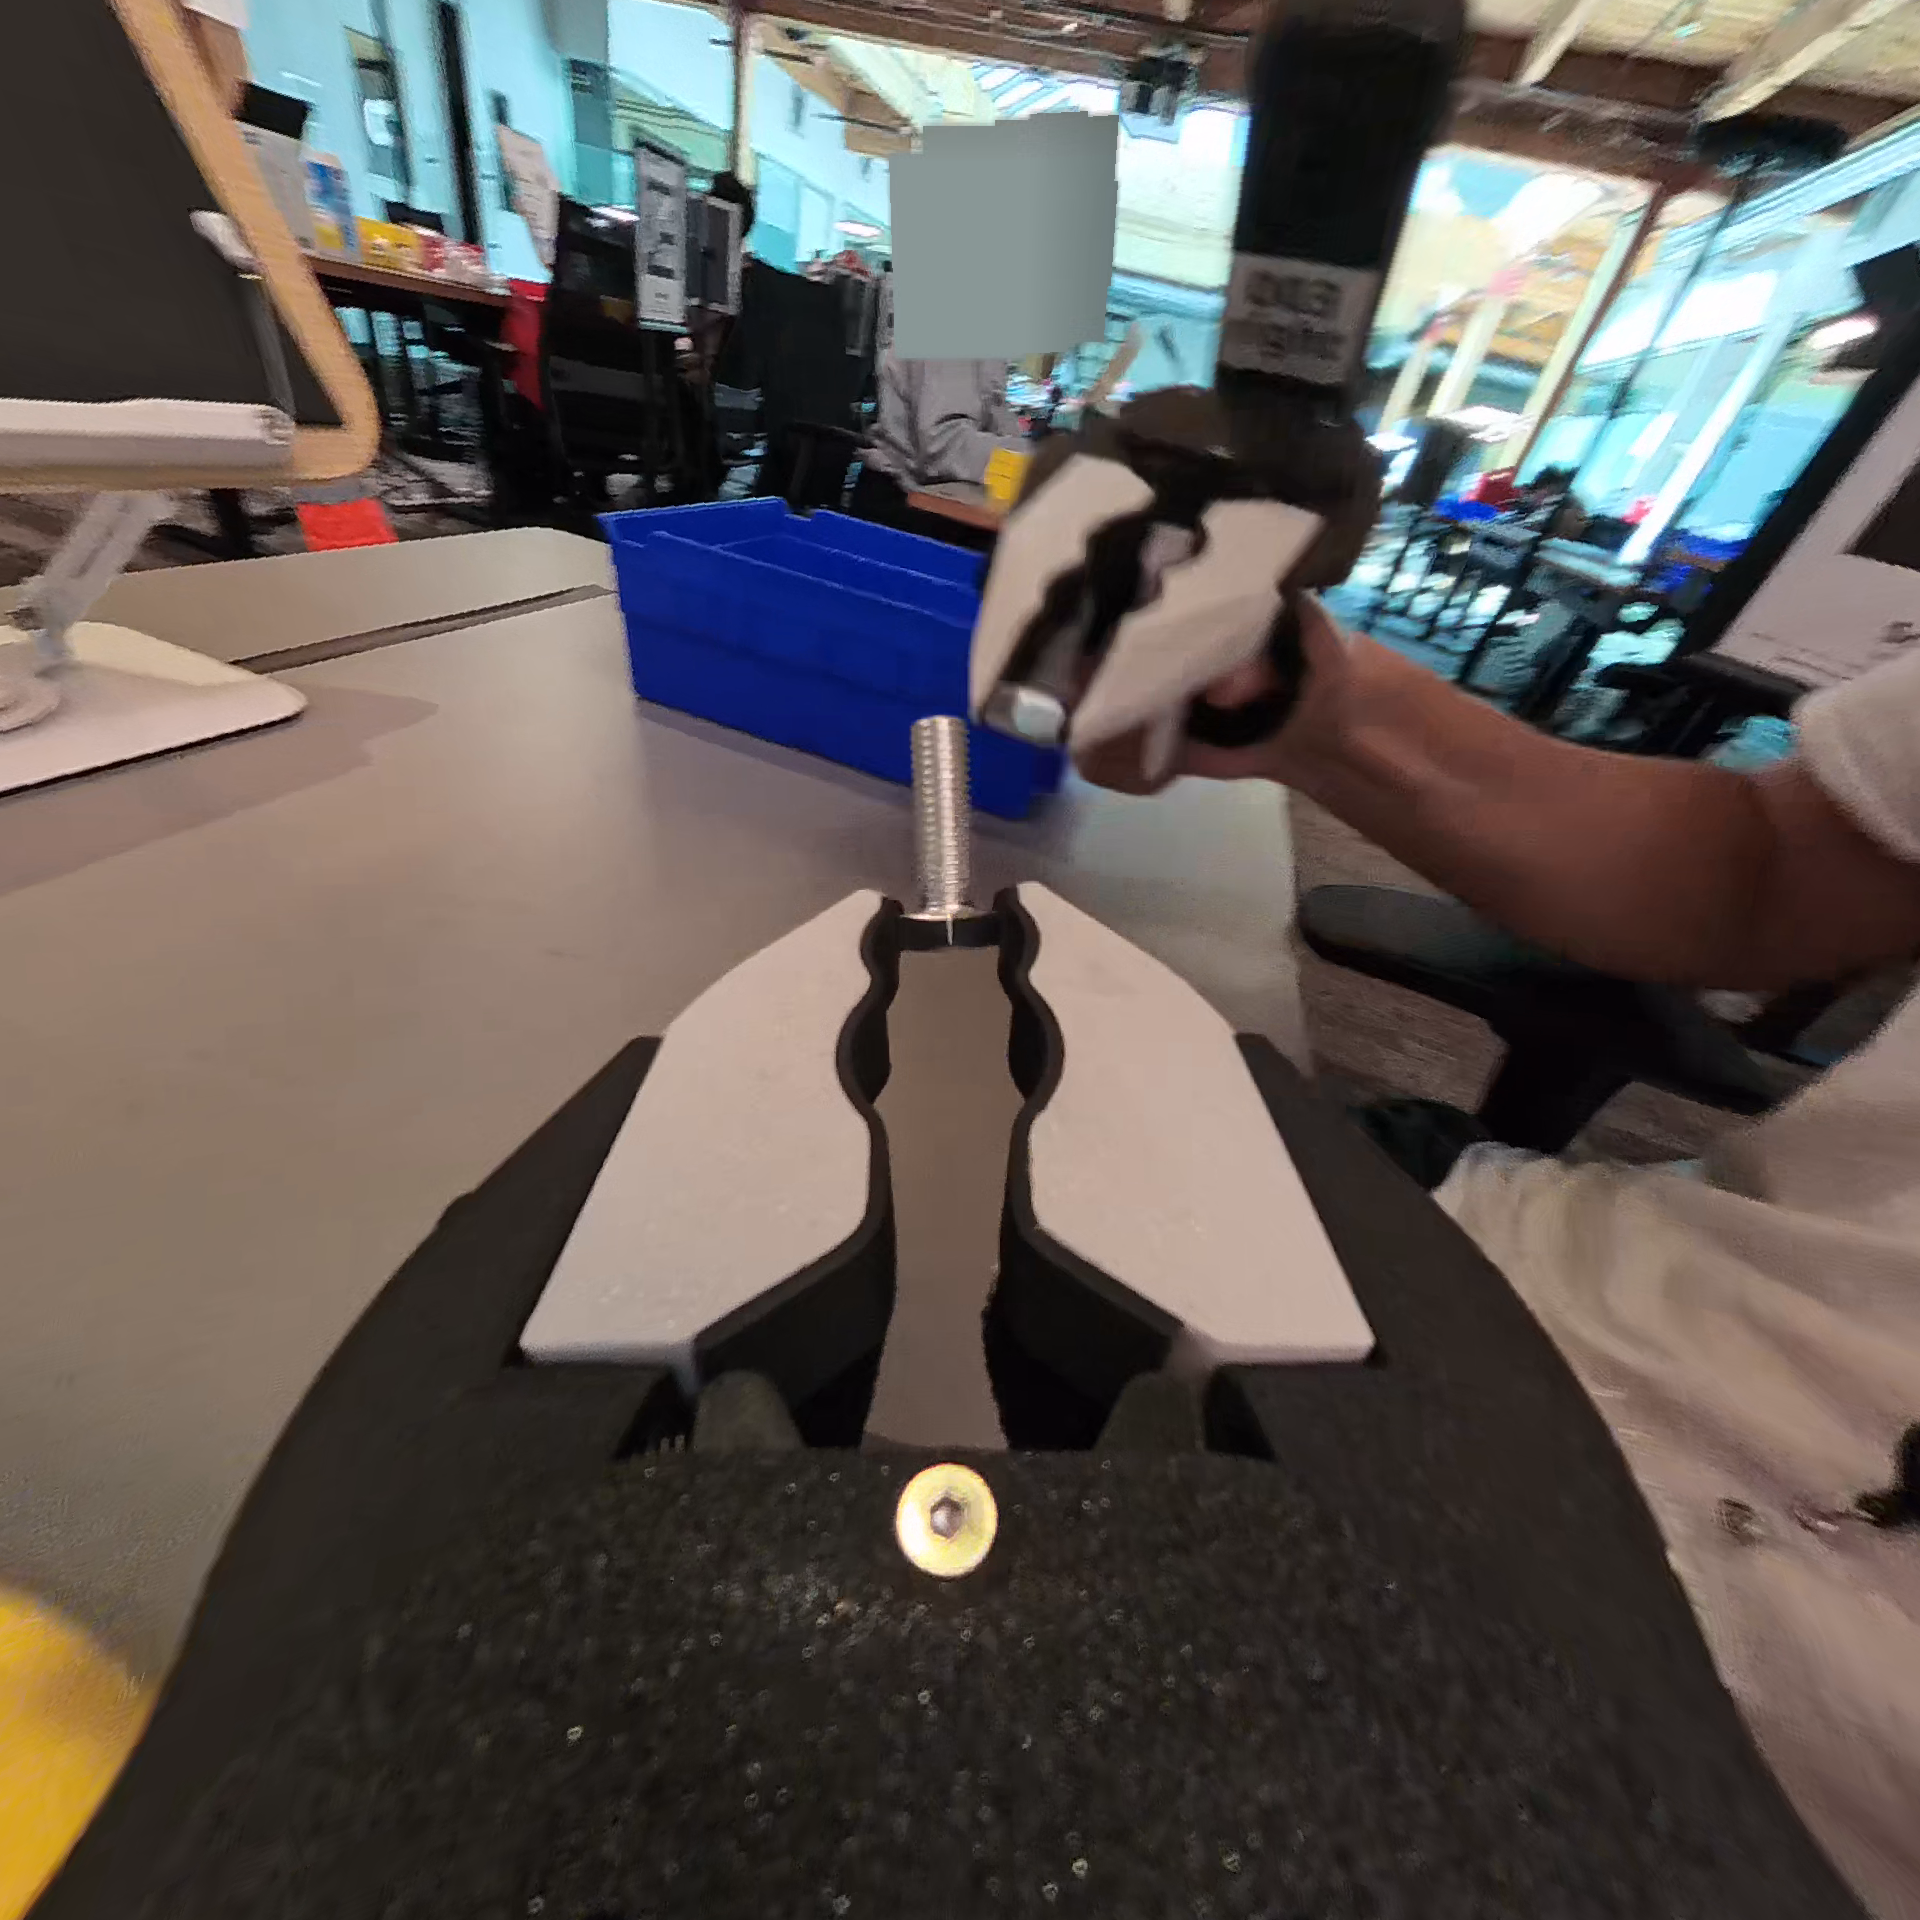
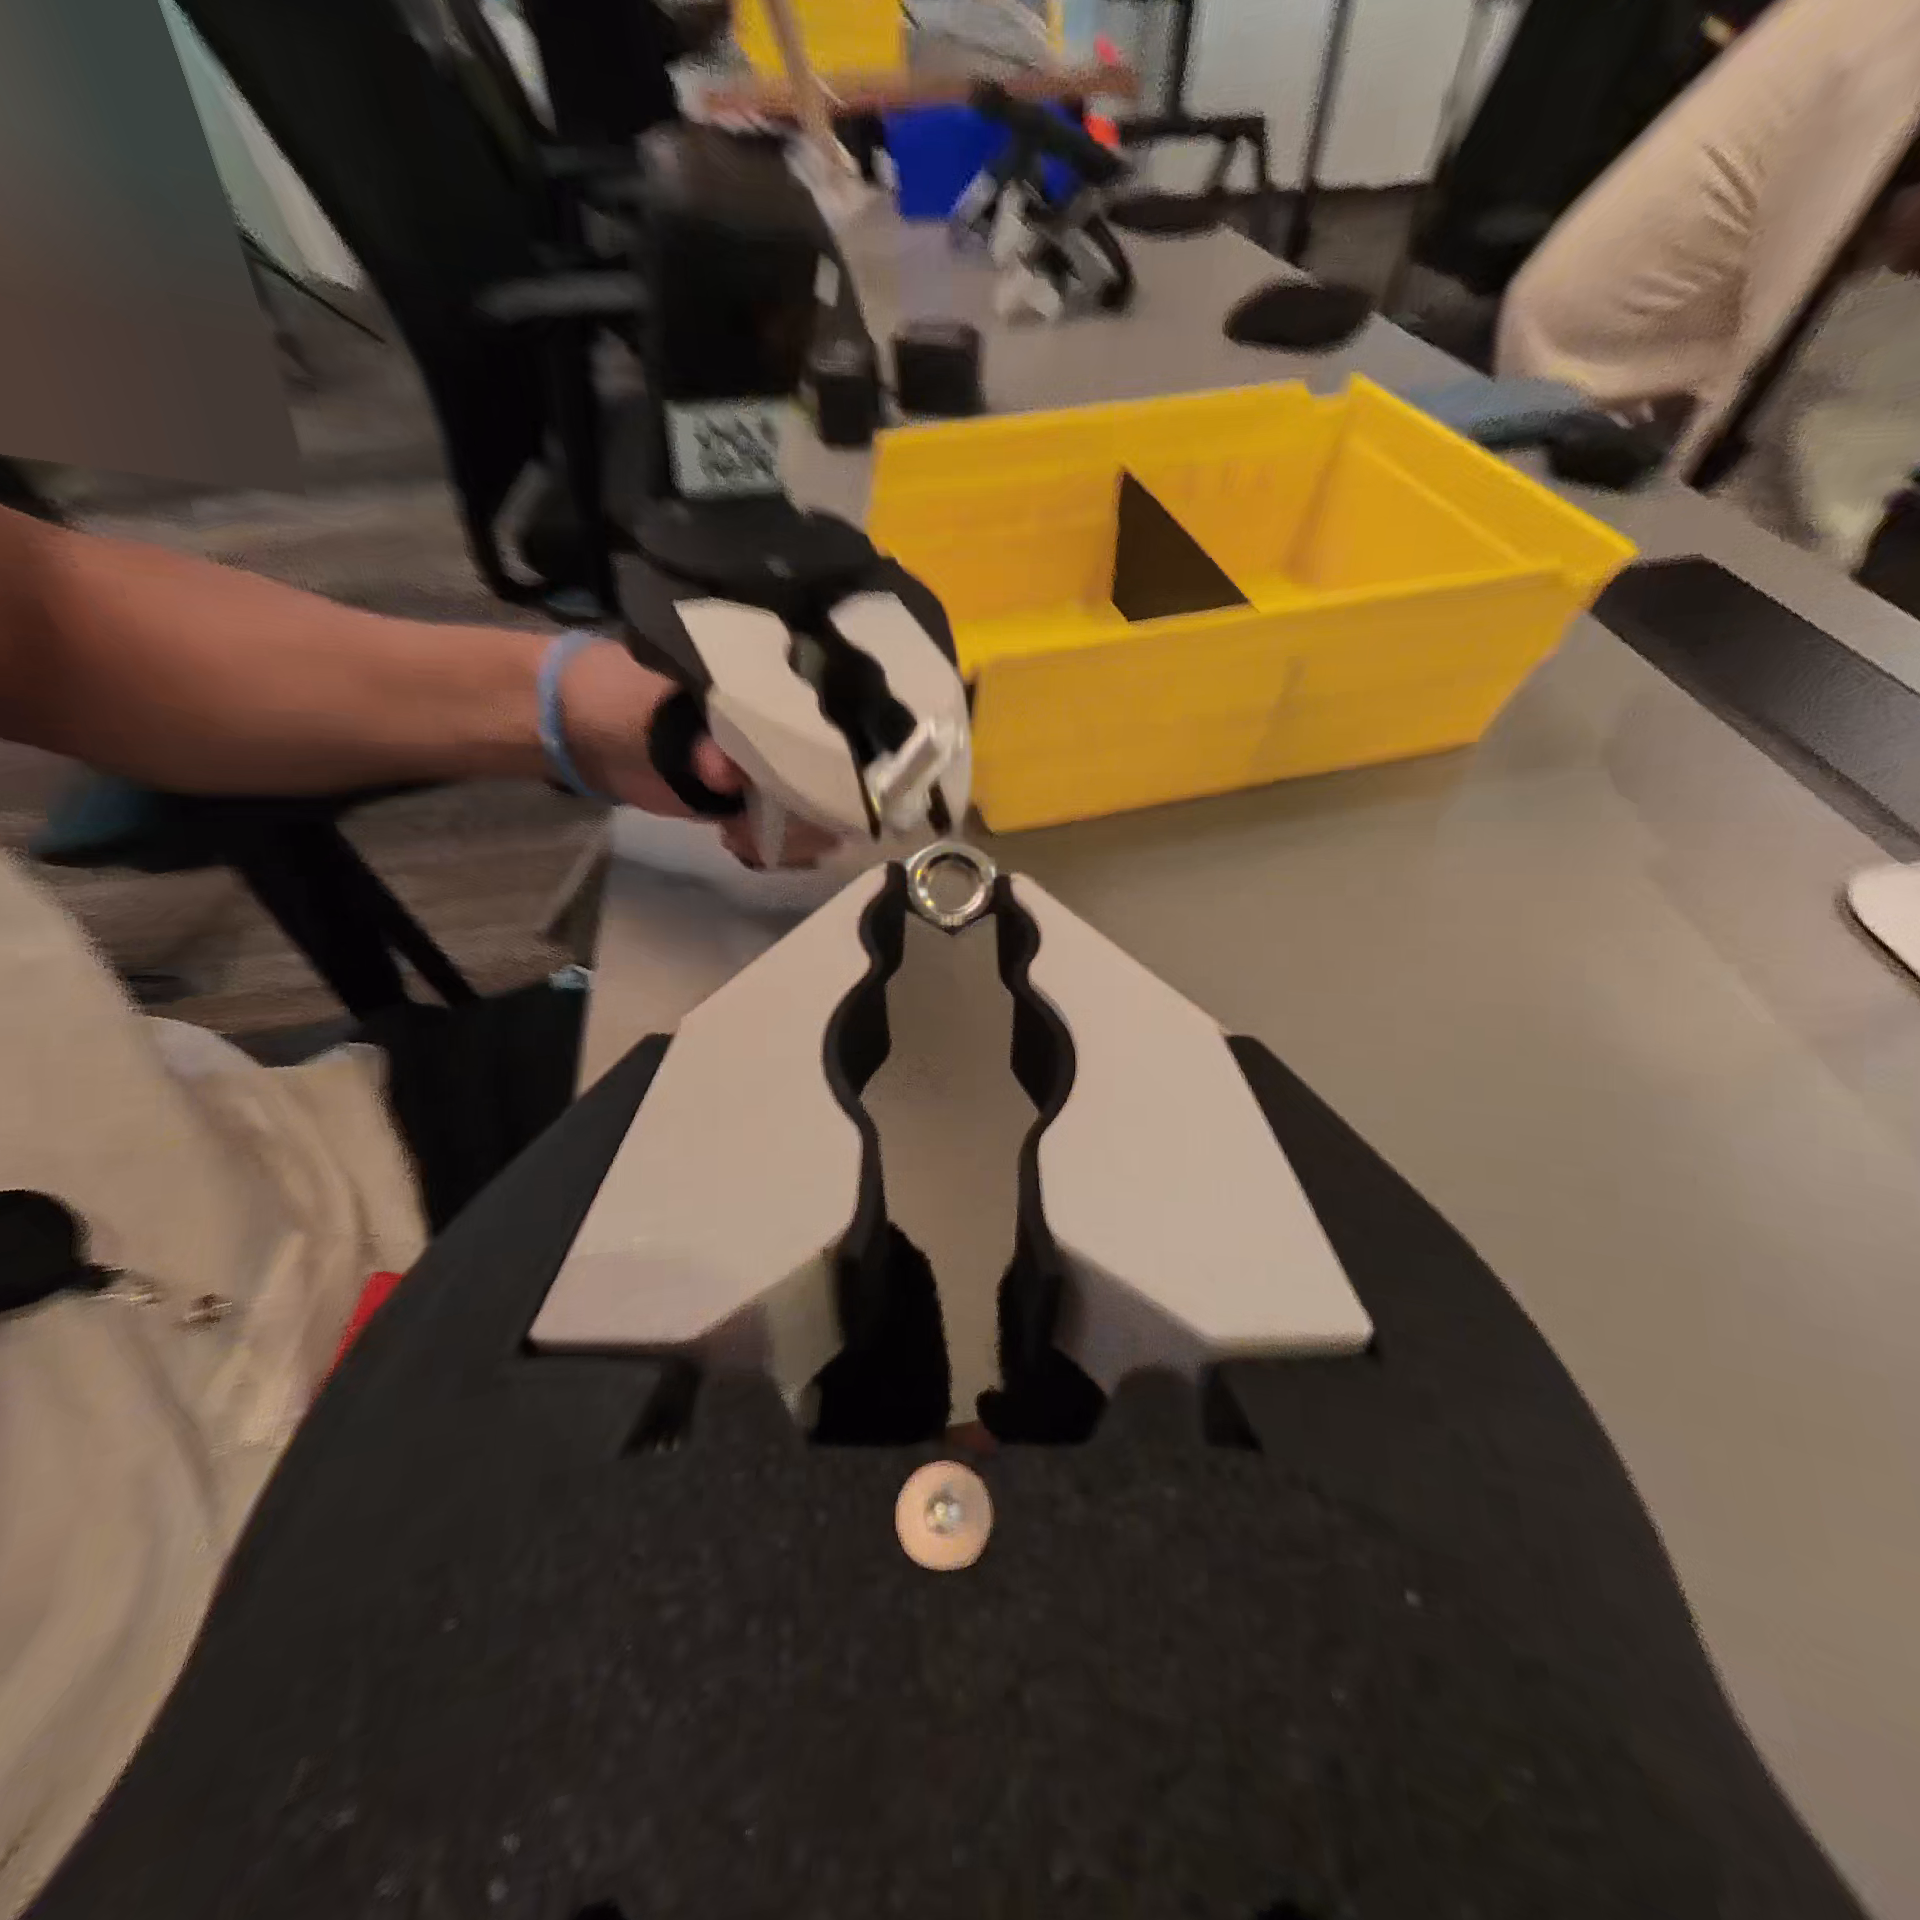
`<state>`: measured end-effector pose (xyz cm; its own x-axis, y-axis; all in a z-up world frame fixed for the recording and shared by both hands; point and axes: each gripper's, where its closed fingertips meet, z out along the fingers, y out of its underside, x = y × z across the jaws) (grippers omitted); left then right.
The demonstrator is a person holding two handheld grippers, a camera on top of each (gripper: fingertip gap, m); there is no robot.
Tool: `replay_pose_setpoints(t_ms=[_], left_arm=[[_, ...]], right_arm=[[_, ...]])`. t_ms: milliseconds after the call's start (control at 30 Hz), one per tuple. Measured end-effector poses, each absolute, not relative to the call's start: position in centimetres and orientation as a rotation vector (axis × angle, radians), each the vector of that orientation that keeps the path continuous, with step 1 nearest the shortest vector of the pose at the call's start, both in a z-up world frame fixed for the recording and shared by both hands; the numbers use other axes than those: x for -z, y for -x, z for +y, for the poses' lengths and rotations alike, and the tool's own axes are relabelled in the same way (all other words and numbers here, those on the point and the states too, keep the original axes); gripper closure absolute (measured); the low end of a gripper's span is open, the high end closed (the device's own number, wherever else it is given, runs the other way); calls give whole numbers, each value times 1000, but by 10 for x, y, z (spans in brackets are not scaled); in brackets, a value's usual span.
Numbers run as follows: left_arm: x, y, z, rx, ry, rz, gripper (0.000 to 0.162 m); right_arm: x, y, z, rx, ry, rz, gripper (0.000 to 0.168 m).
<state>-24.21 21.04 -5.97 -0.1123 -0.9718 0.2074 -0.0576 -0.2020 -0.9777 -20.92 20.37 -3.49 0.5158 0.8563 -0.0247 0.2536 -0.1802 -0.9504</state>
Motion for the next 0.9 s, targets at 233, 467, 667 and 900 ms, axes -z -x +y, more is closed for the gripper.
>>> replay_pose_setpoints(t_ms=[233, 467, 667, 900], left_arm=[[54, 234, 183, 1556, 1252, 1307, 144], [44, 242, 172, 1738, 1211, 1309, 144], [17, 255, 151, 2158, 1051, 1252, 144], [-8, 276, 136, 2562, 839, 1184, 145]], right_arm=[[23, 237, 196, -894, 1653, -1137, 152], [16, 242, 186, -1061, 1594, -1179, 152], [-8, 254, 167, -1255, 1417, -1304, 152], [-30, 272, 153, -1253, 1216, -1479, 152]])
